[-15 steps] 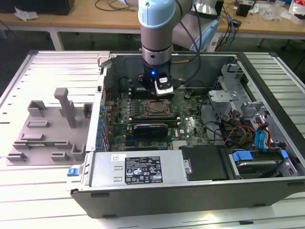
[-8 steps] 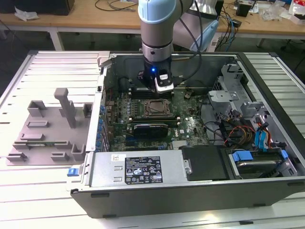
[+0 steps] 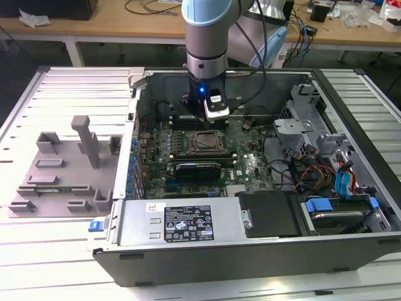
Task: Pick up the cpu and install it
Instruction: 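Install the first cpu locking lever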
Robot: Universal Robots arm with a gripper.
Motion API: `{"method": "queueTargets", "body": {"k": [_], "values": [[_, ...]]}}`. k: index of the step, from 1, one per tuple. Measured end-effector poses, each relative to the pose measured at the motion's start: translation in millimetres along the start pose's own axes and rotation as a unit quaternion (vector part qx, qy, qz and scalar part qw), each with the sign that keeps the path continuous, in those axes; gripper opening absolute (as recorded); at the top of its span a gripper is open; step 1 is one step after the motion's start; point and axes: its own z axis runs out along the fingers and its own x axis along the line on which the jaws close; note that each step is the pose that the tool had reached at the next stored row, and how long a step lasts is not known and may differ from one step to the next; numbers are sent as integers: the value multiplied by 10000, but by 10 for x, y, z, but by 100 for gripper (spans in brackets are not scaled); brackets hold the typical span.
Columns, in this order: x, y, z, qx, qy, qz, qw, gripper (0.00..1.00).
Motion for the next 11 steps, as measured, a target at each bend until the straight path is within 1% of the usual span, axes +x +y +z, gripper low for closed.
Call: {"method": "queueTargets", "body": {"k": [1, 3, 5, 7, 9, 11], "values": [[-16, -42, -4, 7, -3, 0, 10000, 11], [-36, -93, -10, 11, -4, 0, 10000, 11], [-80, -204, -21, 16, -6, -1, 10000, 11], [-116, -295, -30, 19, -7, -2, 10000, 11], [-127, -322, -33, 21, -8, -2, 10000, 11], [-143, -365, -37, 26, -10, -2, 10000, 11]]}}
